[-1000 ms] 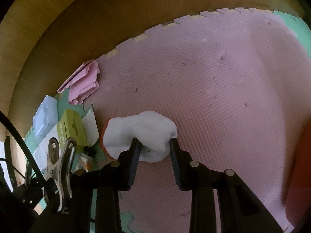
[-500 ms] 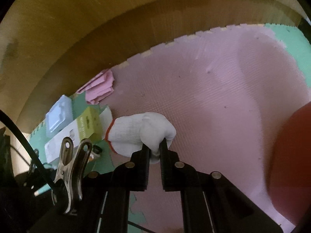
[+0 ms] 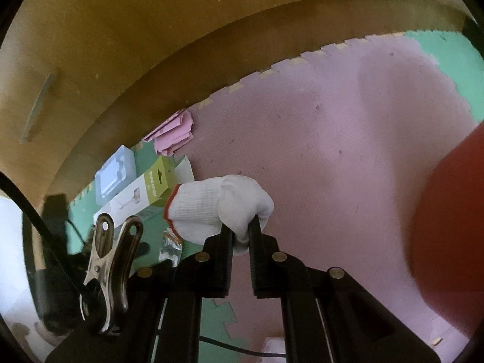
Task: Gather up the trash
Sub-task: 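Close the right gripper on the white glove while the left gripper closes on the bottle, then carry the bottle with the left gripper while the right gripper carries the glove over the bucket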
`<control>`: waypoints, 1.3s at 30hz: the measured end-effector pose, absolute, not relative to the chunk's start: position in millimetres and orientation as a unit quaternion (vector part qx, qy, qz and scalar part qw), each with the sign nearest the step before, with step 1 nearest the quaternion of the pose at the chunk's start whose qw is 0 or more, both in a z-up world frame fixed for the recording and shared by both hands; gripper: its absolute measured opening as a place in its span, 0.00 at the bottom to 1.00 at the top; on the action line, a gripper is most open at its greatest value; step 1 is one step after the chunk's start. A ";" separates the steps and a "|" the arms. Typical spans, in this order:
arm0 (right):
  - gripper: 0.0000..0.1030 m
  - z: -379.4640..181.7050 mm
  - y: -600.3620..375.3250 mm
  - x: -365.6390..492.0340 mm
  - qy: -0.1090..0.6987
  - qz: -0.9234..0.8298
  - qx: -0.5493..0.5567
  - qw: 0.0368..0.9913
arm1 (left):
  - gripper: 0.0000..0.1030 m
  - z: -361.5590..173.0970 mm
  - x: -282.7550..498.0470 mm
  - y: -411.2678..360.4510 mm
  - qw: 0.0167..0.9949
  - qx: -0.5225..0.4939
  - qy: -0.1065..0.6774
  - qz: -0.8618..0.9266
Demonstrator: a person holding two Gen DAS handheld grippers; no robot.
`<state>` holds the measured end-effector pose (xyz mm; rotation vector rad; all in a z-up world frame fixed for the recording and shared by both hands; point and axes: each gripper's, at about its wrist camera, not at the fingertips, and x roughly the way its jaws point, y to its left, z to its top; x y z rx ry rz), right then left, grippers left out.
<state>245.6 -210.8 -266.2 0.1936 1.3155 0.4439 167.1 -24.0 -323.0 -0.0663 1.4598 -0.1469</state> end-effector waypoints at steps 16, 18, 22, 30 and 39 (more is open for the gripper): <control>0.10 -253.4 -215.7 238.4 0.600 0.211 0.083 0.768 | 0.37 -314.6 163.4 -30.4 0.773 -0.020 0.632 -0.051; 0.10 -247.9 -216.1 236.5 0.599 0.211 0.077 0.769 | 0.37 -304.6 159.1 -30.9 0.777 -0.018 0.626 -0.058; 0.10 -232.4 -218.2 230.7 0.600 0.209 0.064 0.769 | 0.37 -274.6 150.6 -28.0 0.788 -0.023 0.611 -0.069; 0.10 -178.0 -237.0 201.4 0.597 0.202 0.044 0.775 | 0.37 -177.0 126.2 -22.1 0.817 -0.039 0.568 -0.089; 0.10 -96.7 -273.4 154.1 0.571 0.181 0.067 0.798 | 0.37 -77.3 91.2 -36.8 0.846 -0.040 0.521 -0.104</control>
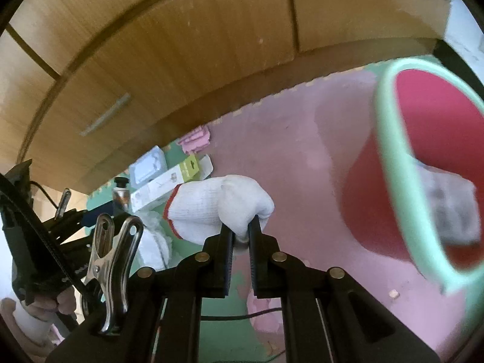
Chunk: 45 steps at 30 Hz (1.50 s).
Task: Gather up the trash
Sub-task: 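Carry the bottle with the left gripper while the right gripper carries the glove over the bucket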
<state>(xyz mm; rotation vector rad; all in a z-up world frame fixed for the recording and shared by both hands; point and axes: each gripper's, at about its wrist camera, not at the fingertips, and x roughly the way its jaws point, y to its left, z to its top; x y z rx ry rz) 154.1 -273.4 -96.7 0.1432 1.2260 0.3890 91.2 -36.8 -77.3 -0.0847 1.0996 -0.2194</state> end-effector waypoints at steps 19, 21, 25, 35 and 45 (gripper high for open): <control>0.10 52.8 -403.7 66.5 0.462 0.112 0.190 0.859 | 0.37 116.5 36.1 -130.5 0.886 -0.011 0.432 -0.171; 0.10 61.8 -416.7 61.8 0.448 0.105 0.198 0.865 | 0.37 125.4 36.3 -145.7 0.886 -0.010 0.429 -0.178; 0.10 75.9 -438.8 61.2 0.428 0.086 0.201 0.877 | 0.37 131.8 40.0 -180.5 0.884 -0.004 0.427 -0.192; 0.10 60.2 -480.7 81.7 0.429 0.037 0.214 0.877 | 0.37 100.8 63.5 -270.3 0.863 -0.016 0.445 -0.238; 0.10 19.9 -504.5 107.2 0.447 -0.004 0.211 0.869 | 0.37 57.4 113.7 -322.2 0.853 -0.006 0.460 -0.245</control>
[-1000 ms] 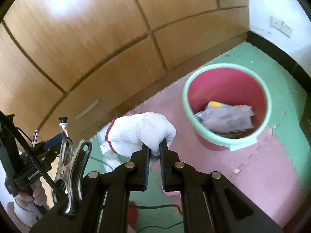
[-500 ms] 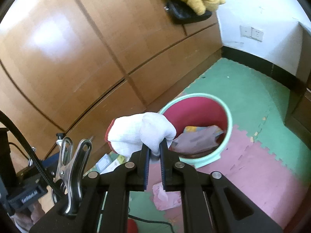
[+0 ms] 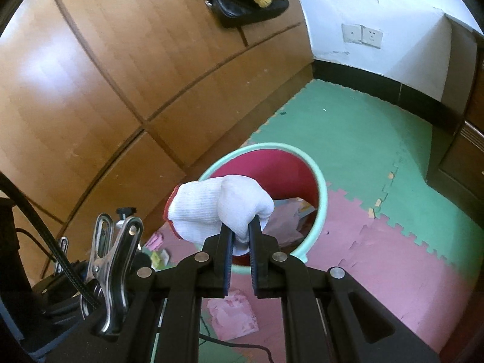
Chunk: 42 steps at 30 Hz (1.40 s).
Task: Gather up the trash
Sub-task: 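Carry the bottle with the left gripper while the right gripper carries the glove over the bucket, then open both grippers to drop the bottle and glove into the red bucket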
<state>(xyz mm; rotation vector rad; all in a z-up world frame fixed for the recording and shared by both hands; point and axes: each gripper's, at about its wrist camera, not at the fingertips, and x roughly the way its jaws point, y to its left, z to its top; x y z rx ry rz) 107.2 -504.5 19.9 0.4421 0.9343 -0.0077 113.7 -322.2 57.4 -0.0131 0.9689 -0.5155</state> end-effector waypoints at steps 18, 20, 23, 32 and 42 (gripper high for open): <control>0.10 -41.6 -508.8 151.9 0.490 -0.060 0.180 0.850 | 0.37 -12.8 166.9 -352.8 0.852 -0.005 0.465 -0.241; 0.10 -49.1 -512.7 152.1 0.496 -0.067 0.186 0.845 | 0.37 -19.0 169.5 -352.8 0.850 -0.007 0.471 -0.236; 0.10 -57.2 -516.0 153.4 0.501 -0.075 0.188 0.841 | 0.37 -25.7 173.7 -352.7 0.848 -0.012 0.478 -0.230; 0.11 -64.6 -511.0 157.3 0.510 -0.072 0.190 0.836 | 0.37 -37.6 179.8 -356.1 0.841 -0.009 0.494 -0.221; 0.11 -65.8 -510.9 157.9 0.511 -0.081 0.185 0.836 | 0.37 -38.8 178.6 -359.0 0.840 0.001 0.495 -0.222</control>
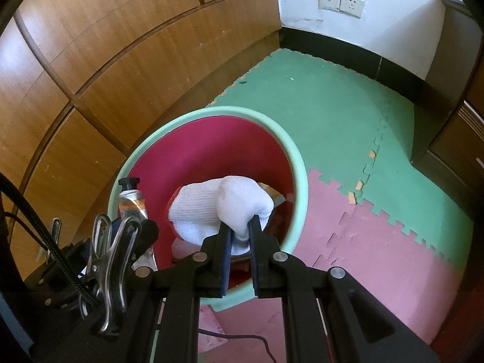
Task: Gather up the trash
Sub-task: 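Open both grippers to drop the bottle and glove into the red bucket, then move both grippers away from the bucket toward the pink printed bag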
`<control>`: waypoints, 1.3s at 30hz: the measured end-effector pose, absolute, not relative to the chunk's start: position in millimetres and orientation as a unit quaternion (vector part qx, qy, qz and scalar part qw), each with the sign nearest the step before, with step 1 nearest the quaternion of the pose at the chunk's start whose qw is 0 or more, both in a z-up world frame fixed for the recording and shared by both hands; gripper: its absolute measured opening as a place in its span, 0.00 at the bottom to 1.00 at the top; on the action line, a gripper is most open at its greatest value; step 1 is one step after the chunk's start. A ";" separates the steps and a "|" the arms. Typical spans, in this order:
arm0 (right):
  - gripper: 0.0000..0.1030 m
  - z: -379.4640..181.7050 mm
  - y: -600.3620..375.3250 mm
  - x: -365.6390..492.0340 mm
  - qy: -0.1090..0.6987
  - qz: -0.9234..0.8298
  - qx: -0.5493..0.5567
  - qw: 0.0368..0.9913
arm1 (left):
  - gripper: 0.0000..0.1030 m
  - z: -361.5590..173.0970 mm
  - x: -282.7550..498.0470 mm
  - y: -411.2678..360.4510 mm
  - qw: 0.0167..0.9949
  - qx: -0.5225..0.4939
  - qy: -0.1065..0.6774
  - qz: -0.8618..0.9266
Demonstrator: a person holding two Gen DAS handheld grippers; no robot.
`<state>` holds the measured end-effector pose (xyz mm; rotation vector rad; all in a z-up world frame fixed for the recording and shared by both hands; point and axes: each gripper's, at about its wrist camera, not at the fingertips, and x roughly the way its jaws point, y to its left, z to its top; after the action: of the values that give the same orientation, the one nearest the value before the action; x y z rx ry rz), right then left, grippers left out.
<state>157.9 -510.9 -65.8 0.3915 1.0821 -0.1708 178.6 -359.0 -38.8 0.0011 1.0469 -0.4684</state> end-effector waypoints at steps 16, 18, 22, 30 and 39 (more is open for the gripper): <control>0.21 -60.9 -509.8 159.1 0.505 -0.079 0.194 0.838 | 0.37 -33.8 181.9 -353.4 0.838 -0.004 0.502 -0.215; 0.21 -59.2 -509.0 159.1 0.505 -0.076 0.193 0.838 | 0.37 -31.8 181.6 -351.7 0.839 -0.007 0.500 -0.214; 0.21 -53.7 -507.5 157.8 0.501 -0.072 0.192 0.841 | 0.37 -27.2 179.8 -344.2 0.839 -0.011 0.501 -0.214; 0.21 -41.9 -501.4 149.9 0.497 -0.058 0.192 0.844 | 0.37 -8.5 170.5 -318.4 0.844 -0.007 0.494 -0.208; 0.22 -27.6 -484.8 132.1 0.492 -0.035 0.214 0.843 | 0.37 13.5 153.4 -280.2 0.860 0.037 0.474 -0.184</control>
<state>132.1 -484.8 -27.6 0.4514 1.0378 -0.0738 153.4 -280.2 13.5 0.0767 0.9957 -0.3871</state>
